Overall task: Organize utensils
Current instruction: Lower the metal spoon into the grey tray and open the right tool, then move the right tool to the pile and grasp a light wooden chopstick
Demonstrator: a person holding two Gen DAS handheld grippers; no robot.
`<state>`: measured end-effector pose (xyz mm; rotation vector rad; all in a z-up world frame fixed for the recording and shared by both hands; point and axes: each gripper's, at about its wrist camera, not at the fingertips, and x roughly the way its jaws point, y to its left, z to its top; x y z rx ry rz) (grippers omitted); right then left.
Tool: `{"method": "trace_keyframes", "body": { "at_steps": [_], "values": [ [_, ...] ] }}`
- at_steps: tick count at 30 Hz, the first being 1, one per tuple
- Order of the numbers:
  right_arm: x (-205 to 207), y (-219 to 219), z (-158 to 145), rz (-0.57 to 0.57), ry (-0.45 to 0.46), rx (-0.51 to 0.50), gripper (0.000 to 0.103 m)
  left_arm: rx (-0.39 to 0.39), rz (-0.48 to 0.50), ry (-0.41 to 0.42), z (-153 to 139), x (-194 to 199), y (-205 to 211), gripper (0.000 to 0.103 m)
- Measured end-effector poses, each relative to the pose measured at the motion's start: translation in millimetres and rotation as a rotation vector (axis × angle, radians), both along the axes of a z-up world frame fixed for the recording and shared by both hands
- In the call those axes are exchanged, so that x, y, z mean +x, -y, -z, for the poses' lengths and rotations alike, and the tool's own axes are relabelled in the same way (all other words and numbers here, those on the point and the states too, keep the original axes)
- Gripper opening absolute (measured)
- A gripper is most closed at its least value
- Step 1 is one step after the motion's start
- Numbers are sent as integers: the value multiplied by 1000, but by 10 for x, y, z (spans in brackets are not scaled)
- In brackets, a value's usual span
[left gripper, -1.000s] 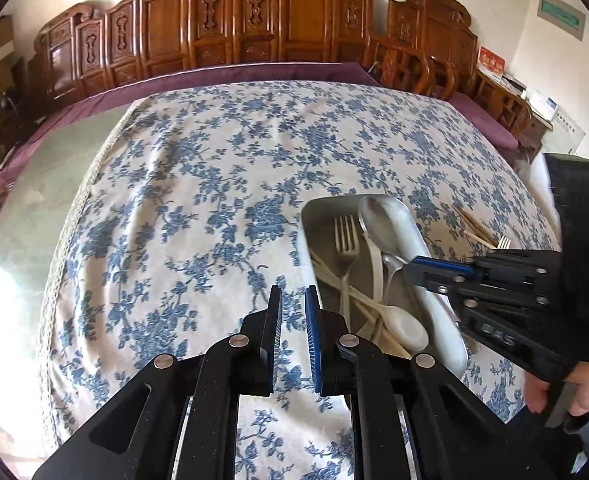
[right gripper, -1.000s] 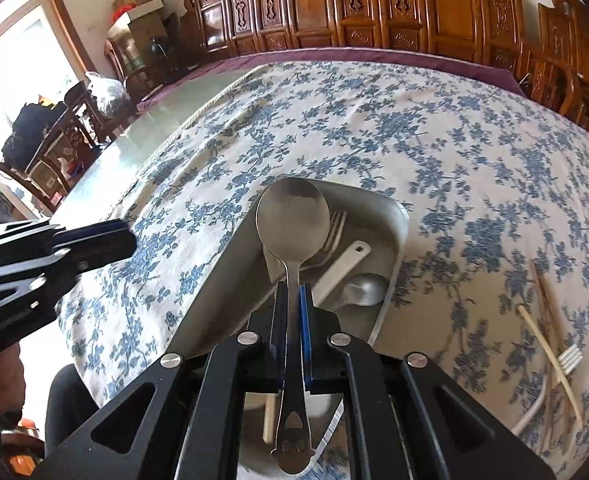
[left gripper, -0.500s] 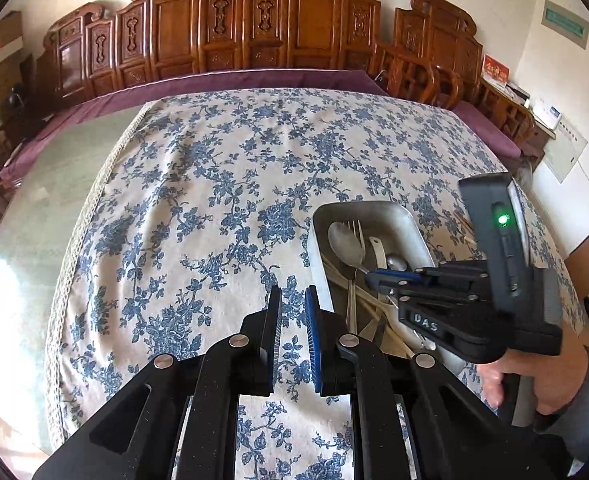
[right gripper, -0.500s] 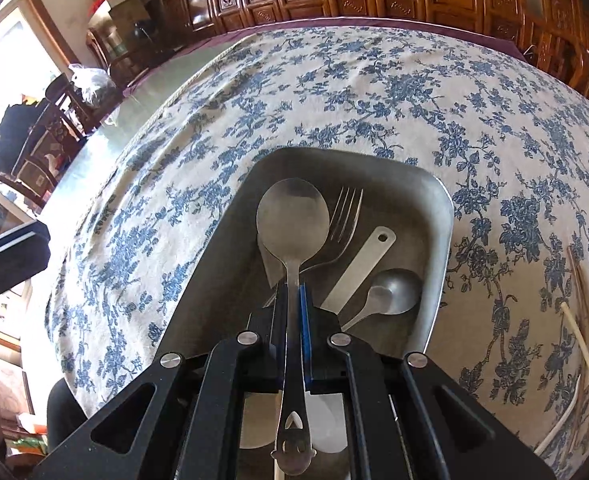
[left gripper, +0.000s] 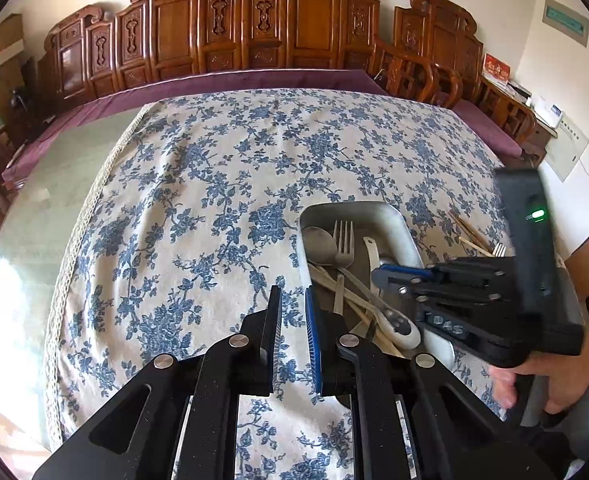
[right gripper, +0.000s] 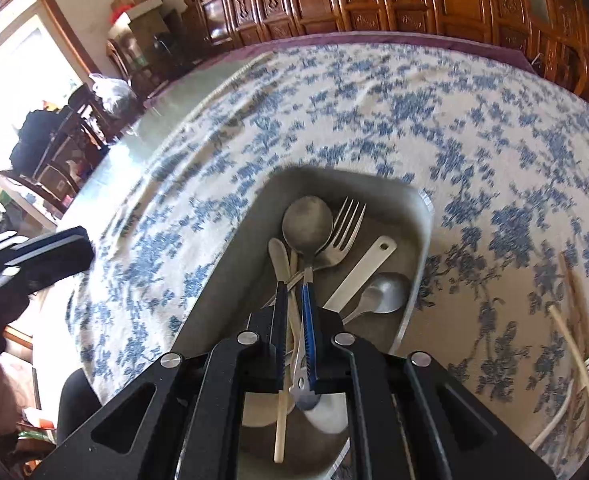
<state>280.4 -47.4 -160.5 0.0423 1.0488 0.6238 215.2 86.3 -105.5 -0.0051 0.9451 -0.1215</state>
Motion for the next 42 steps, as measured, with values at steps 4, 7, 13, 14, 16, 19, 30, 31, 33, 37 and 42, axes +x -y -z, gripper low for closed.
{"method": "trace_keyframes", "body": {
  "at_steps": [4, 7, 13, 14, 16, 19, 30, 31, 33, 37, 42],
  "values": [
    [-108, 186, -214, -7, 49, 13, 11, 2, 8, -1, -2, 31, 97, 11],
    [-200, 389, -352, -7, 86, 12, 11, 5, 21, 1, -8, 48, 191, 11],
    [-309, 880, -534, 27, 149, -11, 11, 11, 53, 12, -24, 122, 435, 22],
    [-320, 971, -551, 36, 155, -14, 11, 12, 61, 15, -34, 136, 487, 22],
    [-345, 1191, -578, 61, 169, -30, 11, 10, 71, 18, -49, 156, 569, 25],
    [-373, 1511, -571, 87, 185, -68, 11, 0, 80, 25, -57, 181, 686, 34],
    [-283, 2292, -254, 118, 164, -198, 18, -50, 124, 9, 119, 241, 1093, 41],
    [-249, 2325, -201, 119, 157, -208, 18, -50, 129, 4, 139, 253, 1124, 42],
    [-197, 2351, -106, 112, 144, -219, 18, -47, 138, 1, 161, 269, 1175, 44],
    [-94, 2310, 155, 67, 78, -238, 18, -42, 151, -6, 195, 300, 1269, 52],
    [-17, 2265, 452, 35, 26, -283, 18, -31, 169, -17, 229, 299, 1364, 52]
  ]
}}
